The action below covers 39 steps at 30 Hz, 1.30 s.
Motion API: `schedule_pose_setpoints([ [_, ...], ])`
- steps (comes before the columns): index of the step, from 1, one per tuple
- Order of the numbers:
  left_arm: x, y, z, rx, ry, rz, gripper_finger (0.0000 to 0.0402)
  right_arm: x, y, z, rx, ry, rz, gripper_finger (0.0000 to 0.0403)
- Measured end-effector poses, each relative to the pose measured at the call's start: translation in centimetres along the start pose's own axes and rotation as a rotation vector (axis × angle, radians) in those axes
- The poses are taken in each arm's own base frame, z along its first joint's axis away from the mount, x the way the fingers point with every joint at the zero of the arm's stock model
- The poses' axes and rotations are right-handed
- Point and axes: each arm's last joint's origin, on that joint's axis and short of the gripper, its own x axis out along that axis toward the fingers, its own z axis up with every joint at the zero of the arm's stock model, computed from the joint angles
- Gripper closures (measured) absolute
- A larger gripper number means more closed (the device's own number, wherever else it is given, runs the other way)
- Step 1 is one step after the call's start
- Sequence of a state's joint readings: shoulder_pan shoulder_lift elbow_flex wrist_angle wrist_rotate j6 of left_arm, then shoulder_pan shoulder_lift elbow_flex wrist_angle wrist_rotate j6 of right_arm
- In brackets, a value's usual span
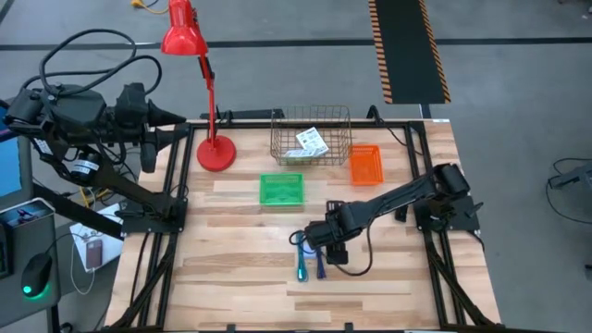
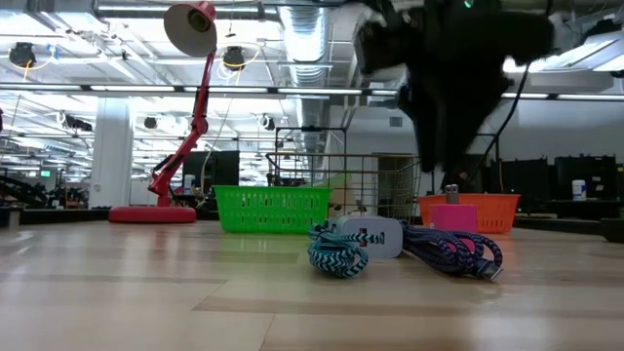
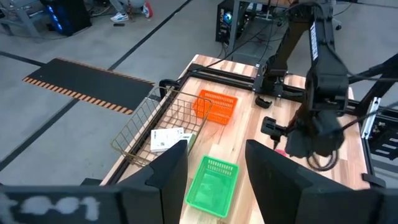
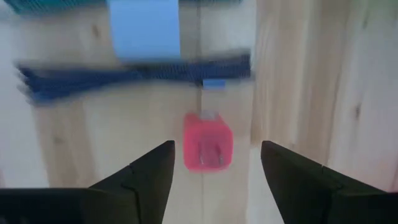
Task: Pick and place items into bin
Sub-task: Put the pink charger adapter into the orange bin
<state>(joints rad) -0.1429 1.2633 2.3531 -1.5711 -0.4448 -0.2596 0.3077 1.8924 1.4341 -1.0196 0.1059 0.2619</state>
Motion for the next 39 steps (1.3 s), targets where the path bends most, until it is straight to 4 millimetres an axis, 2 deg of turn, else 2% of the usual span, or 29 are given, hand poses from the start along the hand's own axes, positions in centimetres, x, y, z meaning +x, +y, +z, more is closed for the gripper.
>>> schedule_pose_setpoints([
  [5, 0.0, -0.1, 0.0, -0.001, 0.007, -0.027, 0.0250, 2.0, 0.4, 0.1, -0.012, 0.068, -0.007, 0.0168],
  [8, 0.0, -0.1, 0.0, -0.004, 0.008, -0.029, 0.0250, 2.6, 0.5, 0.5, -0.029, 0.060, -0.003, 0.0168],
  [27, 0.0, -0.1, 0.0, -0.010, 0.008, -0.030, 0.0250, 2.8, -0.9, 0.6, -0.048, 0.101, 0.060, 0.0168],
  [39, 0.0, -0.1, 0.0, -0.014, 0.008, -0.031, 0.0250, 2.8, -0.8, 0.6, -0.053, 0.101, 0.060, 0.0168],
])
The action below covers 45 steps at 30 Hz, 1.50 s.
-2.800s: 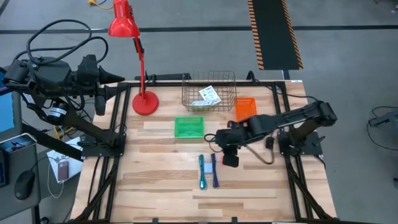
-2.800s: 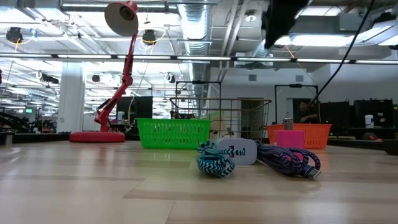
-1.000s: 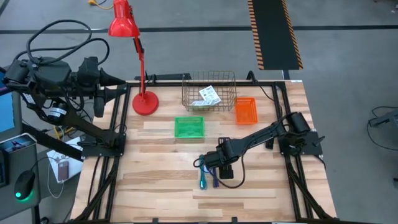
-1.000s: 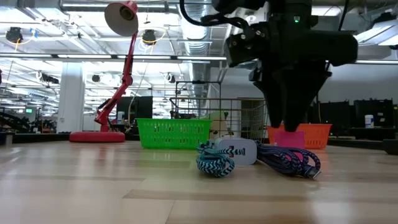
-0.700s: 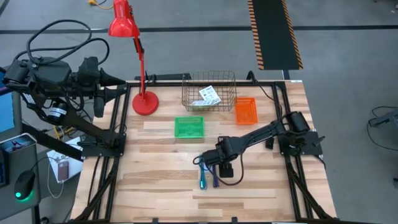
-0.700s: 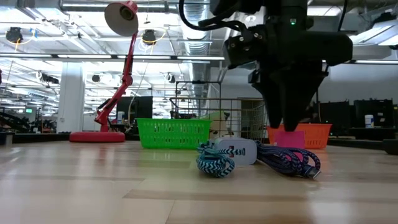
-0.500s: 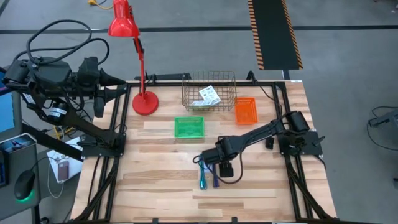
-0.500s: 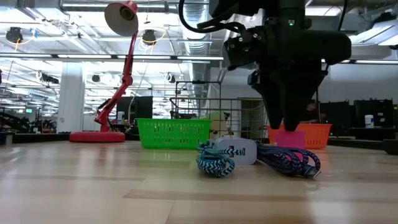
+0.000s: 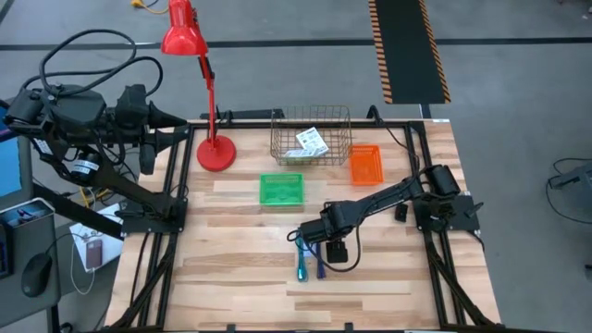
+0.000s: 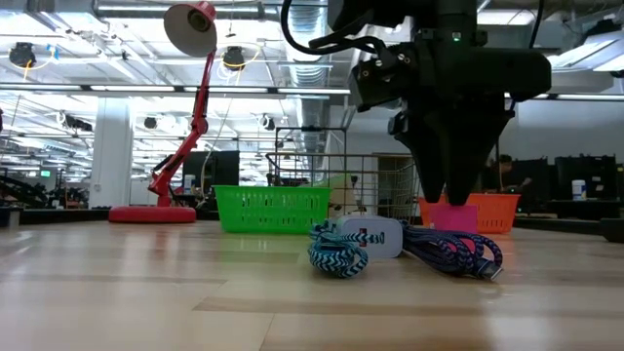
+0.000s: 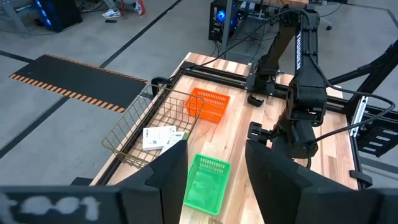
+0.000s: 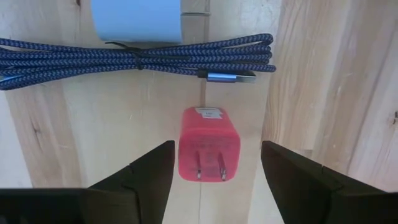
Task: Pick and place items into bin
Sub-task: Put the pink charger adapter into the orange bin
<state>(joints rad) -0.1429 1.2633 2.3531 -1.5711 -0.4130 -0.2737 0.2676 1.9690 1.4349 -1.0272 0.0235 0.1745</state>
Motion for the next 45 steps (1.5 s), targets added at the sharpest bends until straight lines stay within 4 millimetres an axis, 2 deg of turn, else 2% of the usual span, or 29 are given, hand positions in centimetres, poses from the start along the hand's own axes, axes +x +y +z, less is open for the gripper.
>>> schedule_pose_setpoints([
  [8, 0.00, -0.06, -0.02, -0.004, 0.006, -0.020, 0.0250, -0.01, -0.09, -0.43, -0.019, 0.044, -0.011, 0.0168],
  [45, 0.00, -0.12, -0.03, -0.019, 0.013, -0.043, 0.0250, -0.05, 0.22, 0.28, -0.073, -0.031, 0.031, 0.0168],
])
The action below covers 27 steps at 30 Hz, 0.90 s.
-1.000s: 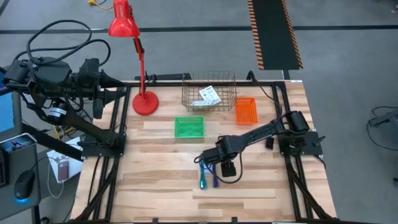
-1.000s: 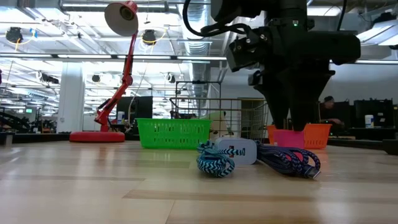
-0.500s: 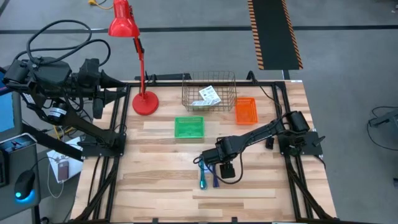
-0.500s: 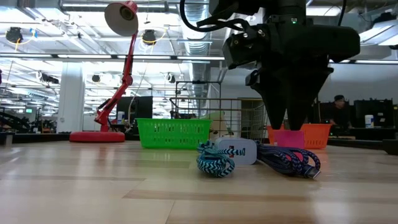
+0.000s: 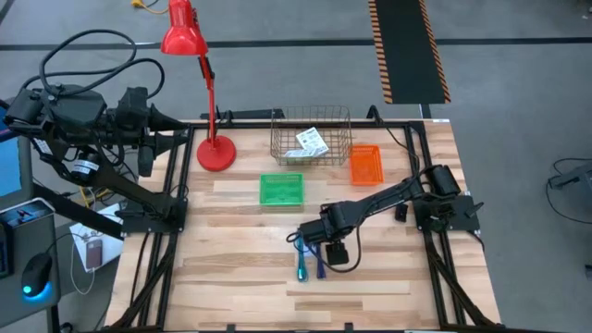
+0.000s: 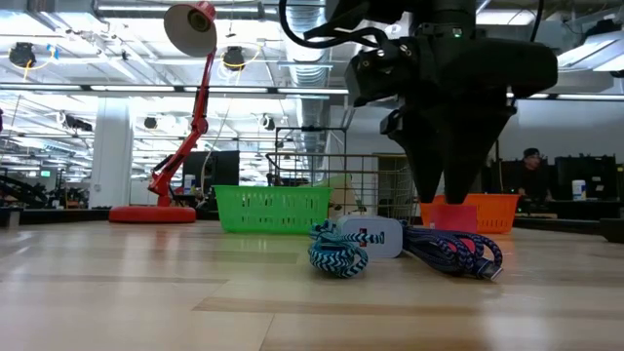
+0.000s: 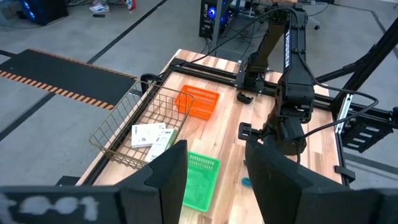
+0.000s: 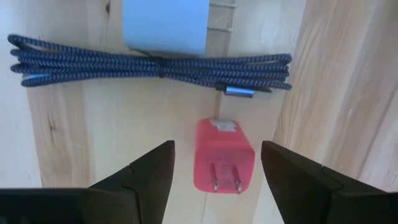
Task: Pick and place items into bin
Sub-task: Put the pink charger adapter into the orange bin
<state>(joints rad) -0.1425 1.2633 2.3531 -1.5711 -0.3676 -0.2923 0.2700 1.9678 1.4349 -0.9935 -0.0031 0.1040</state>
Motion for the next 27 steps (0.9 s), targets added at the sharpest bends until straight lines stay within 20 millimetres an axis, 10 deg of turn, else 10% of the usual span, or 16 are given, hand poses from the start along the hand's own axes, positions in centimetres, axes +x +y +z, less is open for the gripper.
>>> schedule_pose_setpoints([
  [27, 0.01, -0.08, -0.02, -0.007, 0.007, -0.023, 0.0250, 0.00, -0.73, -0.23, -0.007, 0.032, 0.023, 0.0168],
])
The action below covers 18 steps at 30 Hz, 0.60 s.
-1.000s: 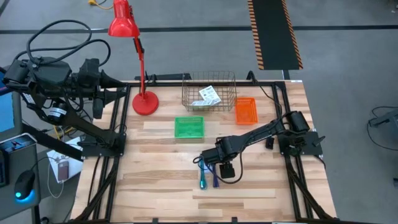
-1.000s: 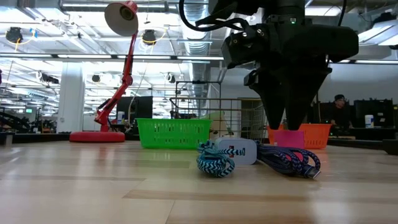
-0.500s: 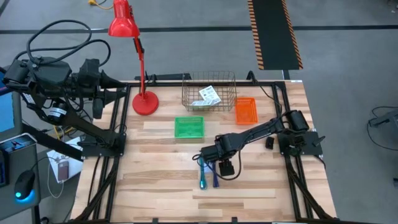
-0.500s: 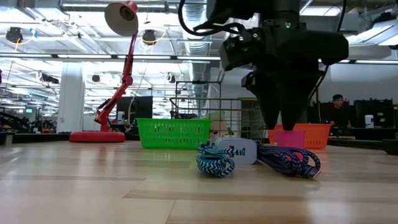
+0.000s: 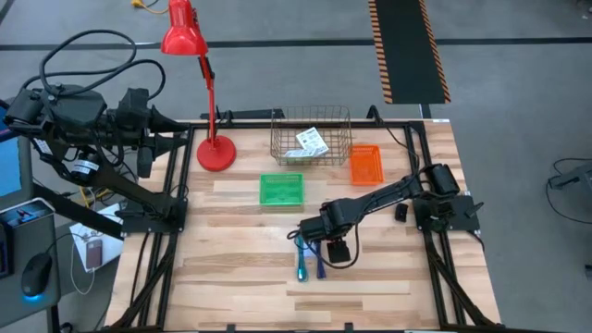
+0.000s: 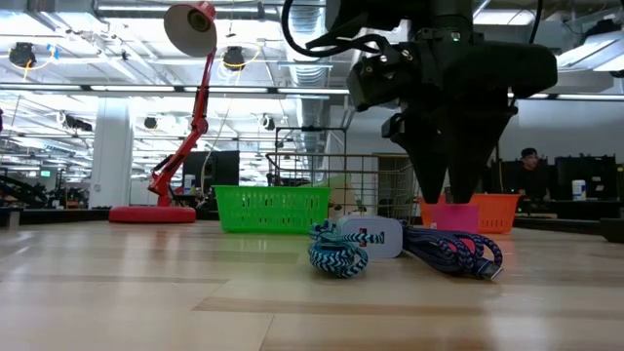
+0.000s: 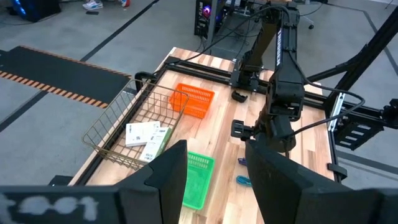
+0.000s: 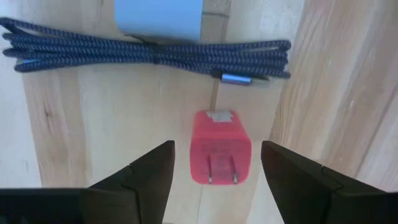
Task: Pick and place items into bin
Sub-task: Put the pink charger adapter into the orange bin
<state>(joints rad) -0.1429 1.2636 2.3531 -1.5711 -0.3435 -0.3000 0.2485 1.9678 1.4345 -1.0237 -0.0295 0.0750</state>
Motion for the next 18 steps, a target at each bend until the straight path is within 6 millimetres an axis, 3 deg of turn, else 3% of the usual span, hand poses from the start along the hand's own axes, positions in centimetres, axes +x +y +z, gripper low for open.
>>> schedule_pose_setpoints([
  [18, 0.00, -0.02, -0.01, -0.004, 0.003, -0.009, 0.0250, 0.00, 0.31, -0.21, -0.006, 0.021, 0.024, 0.0168],
])
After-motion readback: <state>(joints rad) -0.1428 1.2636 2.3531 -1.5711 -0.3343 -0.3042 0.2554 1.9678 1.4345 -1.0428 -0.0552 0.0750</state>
